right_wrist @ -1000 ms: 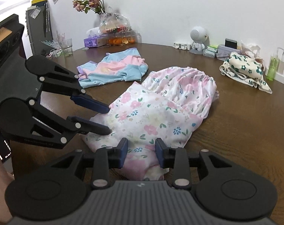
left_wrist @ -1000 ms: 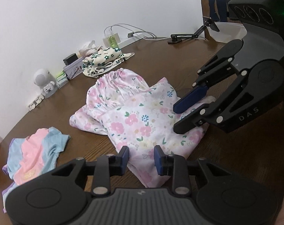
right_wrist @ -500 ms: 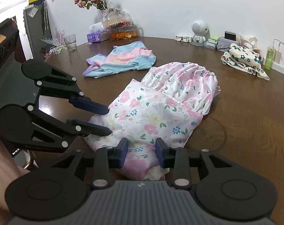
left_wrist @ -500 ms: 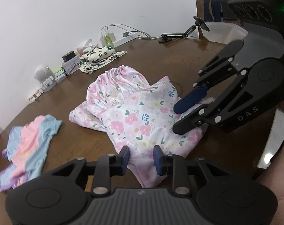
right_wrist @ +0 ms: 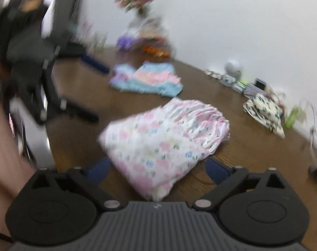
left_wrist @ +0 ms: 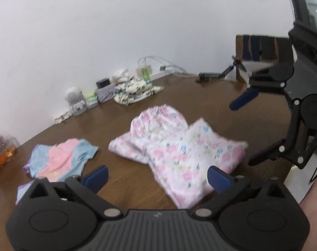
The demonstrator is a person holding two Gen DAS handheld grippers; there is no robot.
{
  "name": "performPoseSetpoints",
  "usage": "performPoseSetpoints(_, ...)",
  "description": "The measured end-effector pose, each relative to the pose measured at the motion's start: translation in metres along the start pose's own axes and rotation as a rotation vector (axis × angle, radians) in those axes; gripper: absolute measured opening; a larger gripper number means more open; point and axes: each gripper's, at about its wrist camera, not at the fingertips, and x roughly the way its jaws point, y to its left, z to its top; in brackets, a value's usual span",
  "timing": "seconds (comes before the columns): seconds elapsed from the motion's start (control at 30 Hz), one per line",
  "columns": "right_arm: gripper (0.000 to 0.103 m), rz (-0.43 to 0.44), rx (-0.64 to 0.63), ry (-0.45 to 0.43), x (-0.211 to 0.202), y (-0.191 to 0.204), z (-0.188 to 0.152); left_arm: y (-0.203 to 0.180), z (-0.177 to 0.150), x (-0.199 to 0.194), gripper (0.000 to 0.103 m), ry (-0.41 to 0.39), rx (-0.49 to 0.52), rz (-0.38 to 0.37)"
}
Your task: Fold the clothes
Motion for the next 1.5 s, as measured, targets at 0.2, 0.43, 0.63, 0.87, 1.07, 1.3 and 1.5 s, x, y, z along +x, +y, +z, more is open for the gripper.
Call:
performPoseSetpoints(0.2, 0.068, 0.03, -0.396, 0.07, 0.028, 0.037, 0.005, -0.007, -0.007, -0.002, 0.101, 0.013, -0.019, -0.001)
performPoseSetpoints(0.43, 0.027, 0.131, -0.426, 0.119, 0.043, 0.031, 0.008, -0.015, -0.01, -0.002, 0.101, 0.013, 0.02, -0.055)
performPoseSetpoints(0.63, 0.012, 0.285, -0.156, 0.14, 0.044, -0.015, 0.026, -0.026, -0.011, 0.017, 0.101, 0.046, 0.206, -0.052)
performPoseSetpoints(0.87, 0.012, 0.416, 0.017, 0.194, 0.046, -0.064, 0.051, -0.049, -0.019, 0.034, 0.088, -0.036, 0.656, 0.024)
performPoseSetpoints(1.07, 0.012, 0.454, 0.012, 0.226, 0.044, -0.071, 0.059, -0.059, -0.016, 0.045, 0.058, -0.076, 0.897, -0.005)
performPoseSetpoints(1.3, 0.012, 0.447, 0.007, 0.229, 0.048, -0.07, 0.059, -0.05, -0.004, 0.056, 0.018, -0.002, 0.928, -0.147)
performPoseSetpoints(1.5, 0.061, 0.34, -0.055, 0.165, 0.031, -0.062, 0.05, -0.028, 0.018, 0.059, 0.018, 0.066, 0.775, -0.277)
